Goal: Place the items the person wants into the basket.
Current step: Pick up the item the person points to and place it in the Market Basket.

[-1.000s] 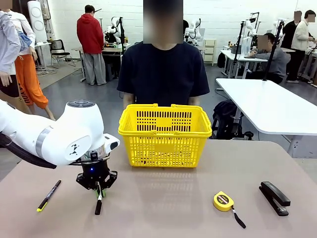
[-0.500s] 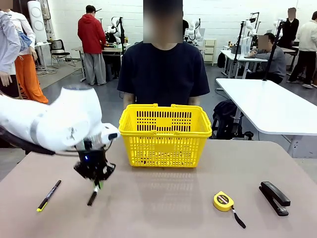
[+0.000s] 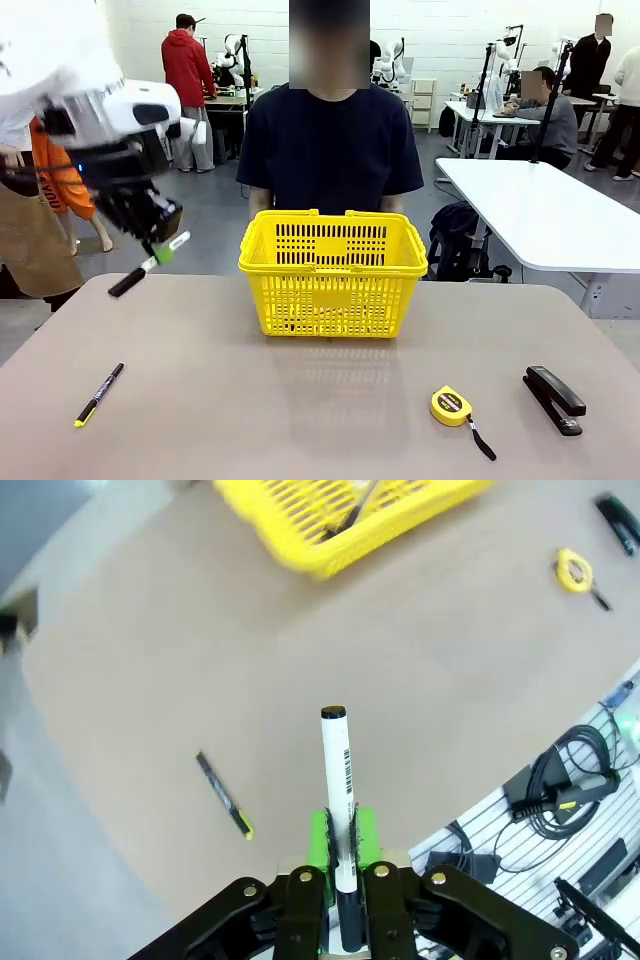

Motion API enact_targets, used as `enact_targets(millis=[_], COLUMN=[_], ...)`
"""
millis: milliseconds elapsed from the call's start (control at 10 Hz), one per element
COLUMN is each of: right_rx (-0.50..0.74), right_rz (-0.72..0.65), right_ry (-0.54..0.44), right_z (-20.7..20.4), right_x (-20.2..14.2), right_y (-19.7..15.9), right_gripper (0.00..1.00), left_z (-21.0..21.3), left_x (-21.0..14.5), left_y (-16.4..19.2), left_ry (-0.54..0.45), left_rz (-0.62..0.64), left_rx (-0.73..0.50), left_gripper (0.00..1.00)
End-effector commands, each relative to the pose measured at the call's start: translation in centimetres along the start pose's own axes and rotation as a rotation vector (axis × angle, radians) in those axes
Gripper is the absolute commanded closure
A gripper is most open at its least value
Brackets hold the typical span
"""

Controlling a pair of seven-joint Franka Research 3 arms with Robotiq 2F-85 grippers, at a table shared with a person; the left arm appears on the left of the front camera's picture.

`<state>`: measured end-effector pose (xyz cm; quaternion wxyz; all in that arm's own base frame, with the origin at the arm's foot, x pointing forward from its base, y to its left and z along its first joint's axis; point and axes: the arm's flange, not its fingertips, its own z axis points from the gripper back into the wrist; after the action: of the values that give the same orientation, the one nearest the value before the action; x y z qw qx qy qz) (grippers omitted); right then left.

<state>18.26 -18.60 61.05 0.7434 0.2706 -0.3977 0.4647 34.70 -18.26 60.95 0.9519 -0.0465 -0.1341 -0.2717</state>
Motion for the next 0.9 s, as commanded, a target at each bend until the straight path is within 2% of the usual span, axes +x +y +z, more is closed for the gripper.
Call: enact_targets(millis=[0,200,400,700,800], right_rx=[0.010,0.010,0.010,0.010,0.010], right_rz=[0.014,0.014,0.014,0.014,0.014], right_ry=[-0.032,-0.032,-0.032,-0.032,-0.032], right_z=[-0.1,-0.1,-0.1,-0.1,-0.1], right_x=[0.2,0.2,0.2,0.2,0.2], right_y=[-0.1,-0.1,-0.1,-0.1,-0.1], right_gripper=[0.00,0.00,0.00,0.00,0.00], left_z=[-0.4,-1.1,-3.5,-8.5,-9.8], left_x=[7.1,14.4,21.3,26.8,27.0], left_y=[0.4,-1.1,-2.9,-6.2,-7.1], left_ry=[-0.018,-0.024,0.025,0.092,0.111], left_rz=[-0.222,-0.331,-0.383,-0.386,-0.385], left_rx=[-0.108,-0.109,-0.060,0.042,0.069], left_gripper=[0.92,0.92,0.92,0.92,0.92])
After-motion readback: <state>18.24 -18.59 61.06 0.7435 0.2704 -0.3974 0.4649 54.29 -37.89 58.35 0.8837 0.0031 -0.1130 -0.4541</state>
